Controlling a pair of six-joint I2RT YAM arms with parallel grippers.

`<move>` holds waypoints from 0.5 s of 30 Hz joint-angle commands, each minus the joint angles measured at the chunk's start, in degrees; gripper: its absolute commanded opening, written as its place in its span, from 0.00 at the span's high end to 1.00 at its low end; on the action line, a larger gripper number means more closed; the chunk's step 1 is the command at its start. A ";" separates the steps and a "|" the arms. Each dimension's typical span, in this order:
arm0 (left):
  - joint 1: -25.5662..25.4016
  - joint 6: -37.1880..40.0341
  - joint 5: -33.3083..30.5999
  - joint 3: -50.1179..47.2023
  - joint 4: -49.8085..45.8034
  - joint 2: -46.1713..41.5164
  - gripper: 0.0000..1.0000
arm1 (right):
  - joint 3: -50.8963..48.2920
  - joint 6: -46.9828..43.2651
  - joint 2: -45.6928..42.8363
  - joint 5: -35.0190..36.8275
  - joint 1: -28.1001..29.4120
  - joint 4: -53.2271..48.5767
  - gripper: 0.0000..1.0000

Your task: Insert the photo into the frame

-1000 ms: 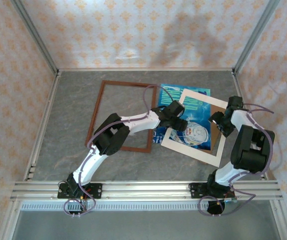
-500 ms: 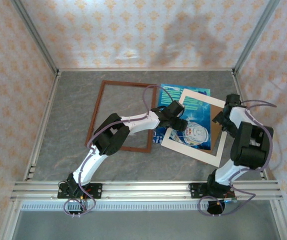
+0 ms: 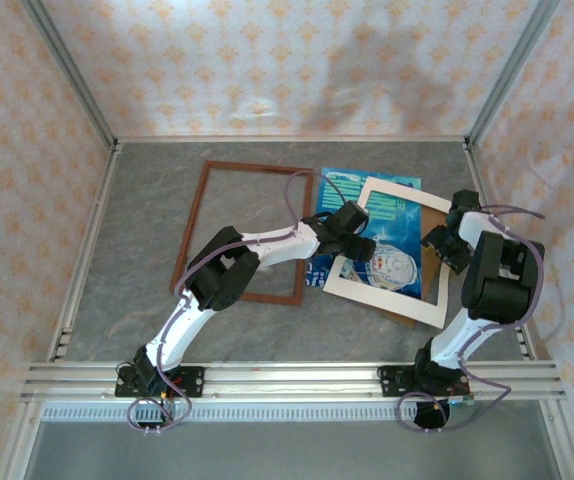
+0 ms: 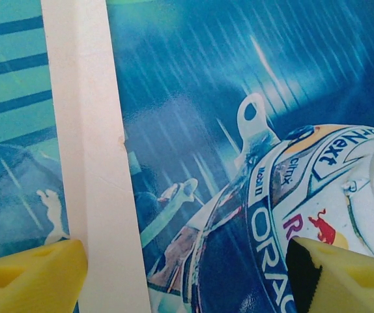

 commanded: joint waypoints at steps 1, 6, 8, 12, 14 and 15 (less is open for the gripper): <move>-0.50 -1.46 3.08 -2.24 -1.96 1.87 0.21 | -1.88 0.01 -1.24 -4.86 0.41 -0.33 0.28; -0.51 -1.63 3.37 -2.31 -1.80 1.89 0.21 | -2.32 -0.38 -1.73 -2.21 0.45 -1.03 0.37; -0.52 -1.64 3.39 -2.35 -1.84 1.75 0.21 | -2.38 -0.41 -1.79 -0.60 0.49 -1.36 0.40; -0.45 -1.60 3.30 -2.48 -1.80 1.66 0.21 | -2.23 -0.70 -2.02 3.73 0.86 -2.52 0.49; -0.40 -1.61 3.39 -2.53 -1.70 1.60 0.21 | -1.91 -0.95 -1.70 4.89 1.12 -2.99 0.54; -0.39 -1.59 3.41 -2.48 -1.62 1.62 0.21 | -1.59 -1.10 -1.36 5.67 1.36 -3.24 0.57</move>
